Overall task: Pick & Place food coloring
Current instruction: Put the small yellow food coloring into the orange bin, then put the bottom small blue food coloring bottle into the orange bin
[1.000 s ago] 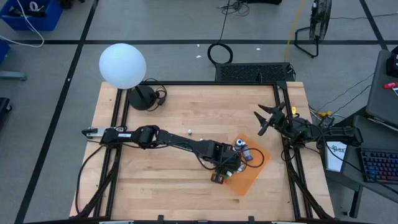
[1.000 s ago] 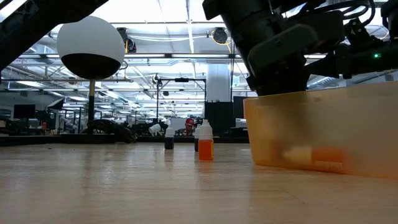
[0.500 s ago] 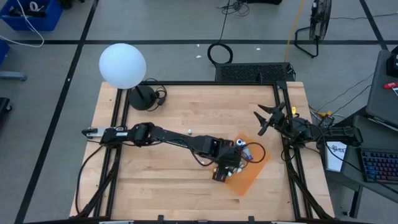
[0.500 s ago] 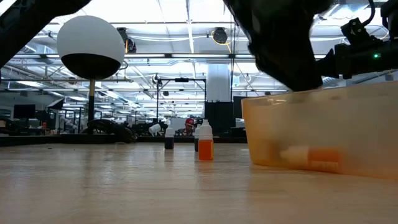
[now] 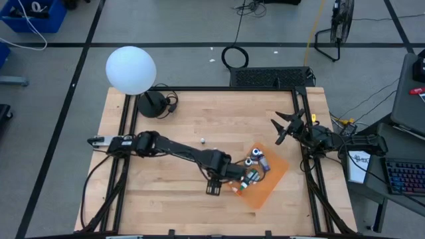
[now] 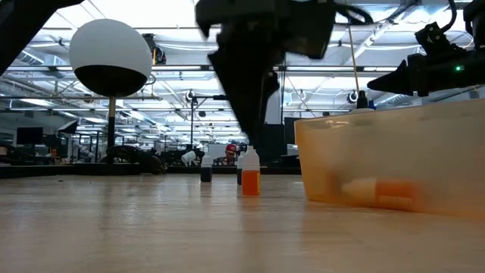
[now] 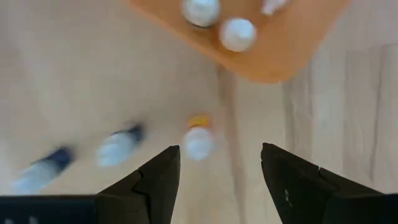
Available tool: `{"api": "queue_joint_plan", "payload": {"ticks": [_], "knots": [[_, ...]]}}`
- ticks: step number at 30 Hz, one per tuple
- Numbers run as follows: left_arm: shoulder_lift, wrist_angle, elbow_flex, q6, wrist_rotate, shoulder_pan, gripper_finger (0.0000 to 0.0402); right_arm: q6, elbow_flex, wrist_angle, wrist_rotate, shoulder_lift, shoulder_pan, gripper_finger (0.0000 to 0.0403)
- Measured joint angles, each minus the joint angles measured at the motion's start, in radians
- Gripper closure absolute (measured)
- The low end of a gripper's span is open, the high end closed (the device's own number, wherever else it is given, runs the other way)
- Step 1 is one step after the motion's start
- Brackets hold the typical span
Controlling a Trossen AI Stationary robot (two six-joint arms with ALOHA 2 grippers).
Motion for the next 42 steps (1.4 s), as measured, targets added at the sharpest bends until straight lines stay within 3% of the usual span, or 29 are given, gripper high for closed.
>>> {"api": "queue_joint_plan", "payload": {"ticks": [11,20,24,32,39,42], "knots": [[0.002,0.117,-0.161,-0.016,-0.025,0.009,0.0179,0.000,0.000,0.000,0.000,0.000,0.000,0.0236],[0.001,0.123,-0.184,0.039,-0.027,0.000,0.0179,0.000,0.000,0.000,0.000,0.000,0.000,0.0236],[-0.001,0.125,-0.184,0.061,-0.079,-0.013,0.0179,0.000,0.000,0.000,0.000,0.000,0.000,0.0236],[-0.106,0.176,-0.184,0.057,-0.140,-0.011,0.0179,0.000,0.000,0.000,0.000,0.000,0.000,0.0236],[-0.131,0.192,-0.183,0.113,-0.154,0.042,0.0179,0.000,0.000,0.000,0.000,0.000,0.000,0.0236],[-0.133,0.248,-0.222,0.142,-0.096,0.080,0.0179,0.000,0.000,0.000,0.000,0.000,0.000,0.0236]]}}
